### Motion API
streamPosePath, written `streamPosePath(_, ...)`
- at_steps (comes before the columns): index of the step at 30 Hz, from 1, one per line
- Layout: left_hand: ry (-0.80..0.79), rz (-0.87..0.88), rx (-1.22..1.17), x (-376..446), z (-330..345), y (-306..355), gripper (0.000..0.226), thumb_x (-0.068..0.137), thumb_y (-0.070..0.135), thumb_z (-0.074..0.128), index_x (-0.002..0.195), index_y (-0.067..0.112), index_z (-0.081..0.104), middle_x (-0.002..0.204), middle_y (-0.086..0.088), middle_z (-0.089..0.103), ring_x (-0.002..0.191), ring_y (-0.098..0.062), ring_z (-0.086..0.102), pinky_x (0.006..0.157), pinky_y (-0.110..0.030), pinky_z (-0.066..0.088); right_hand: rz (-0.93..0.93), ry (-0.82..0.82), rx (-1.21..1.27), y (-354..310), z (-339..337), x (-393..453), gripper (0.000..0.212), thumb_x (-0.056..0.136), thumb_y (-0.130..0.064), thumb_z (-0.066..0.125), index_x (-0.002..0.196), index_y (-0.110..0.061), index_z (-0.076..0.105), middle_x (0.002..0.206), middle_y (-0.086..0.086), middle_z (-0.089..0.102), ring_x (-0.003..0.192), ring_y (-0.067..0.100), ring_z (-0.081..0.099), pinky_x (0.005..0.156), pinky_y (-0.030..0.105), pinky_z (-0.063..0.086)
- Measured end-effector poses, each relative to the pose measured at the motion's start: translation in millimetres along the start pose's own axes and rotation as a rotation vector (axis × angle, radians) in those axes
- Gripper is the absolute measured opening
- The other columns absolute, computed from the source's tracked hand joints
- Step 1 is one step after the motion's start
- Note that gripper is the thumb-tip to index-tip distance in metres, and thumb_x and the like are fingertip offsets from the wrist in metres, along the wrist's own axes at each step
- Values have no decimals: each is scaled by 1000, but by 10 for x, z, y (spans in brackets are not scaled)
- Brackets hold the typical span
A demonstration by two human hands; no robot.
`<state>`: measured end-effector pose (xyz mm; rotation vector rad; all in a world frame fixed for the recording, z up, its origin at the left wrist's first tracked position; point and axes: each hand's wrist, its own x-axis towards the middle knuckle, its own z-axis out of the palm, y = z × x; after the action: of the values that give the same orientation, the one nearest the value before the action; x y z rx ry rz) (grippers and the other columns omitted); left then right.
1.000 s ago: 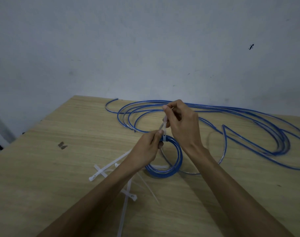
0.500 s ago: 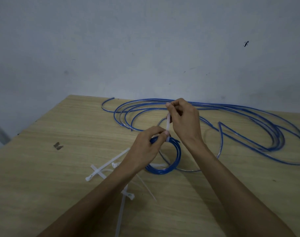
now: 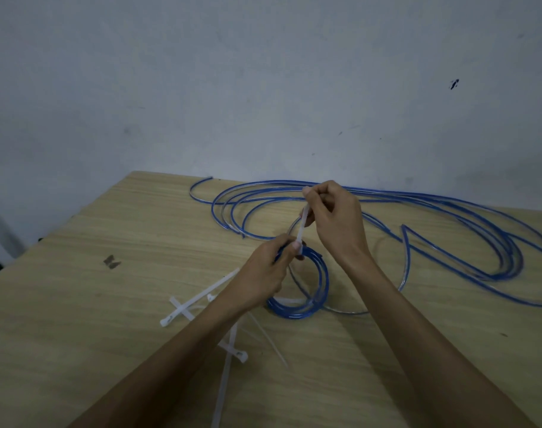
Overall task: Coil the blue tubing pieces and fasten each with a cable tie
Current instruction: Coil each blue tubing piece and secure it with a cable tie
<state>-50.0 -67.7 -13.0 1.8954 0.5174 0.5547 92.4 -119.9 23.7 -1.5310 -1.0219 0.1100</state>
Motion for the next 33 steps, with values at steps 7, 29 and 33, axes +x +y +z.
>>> streamPosePath(7, -4, -111, -87, -10, -58, 13, 19, 106, 38, 41, 113, 23, 52, 98, -5, 68, 48, -12, 34, 44, -29, 31, -3, -75, 96, -67, 35, -31, 24, 103, -22, 57, 92, -2, 61, 71, 8, 69, 64, 19, 69, 62, 25, 58)
streamPosePath(29, 205, -161, -516, 165, -420, 10, 16, 104, 20, 51, 97, 11, 63, 85, -2, 62, 50, -4, 35, 43, -16, 31, 140, -284, -58, -62, 61, -43, 29, 98, -51, 55, 116, -29, 59, 104, -5, 69, 90, 9, 69, 75, 21, 52)
streamPosePath(33, 366, -125, -705, 200, -781, -53, 10, 103, 12, 53, 95, 9, 59, 89, -7, 61, 51, -5, 35, 42, -16, 29, 137, -441, -58, -79, 303, -147, 28, 101, -31, 59, 129, -27, 55, 106, 0, 70, 90, 8, 68, 76, 23, 57)
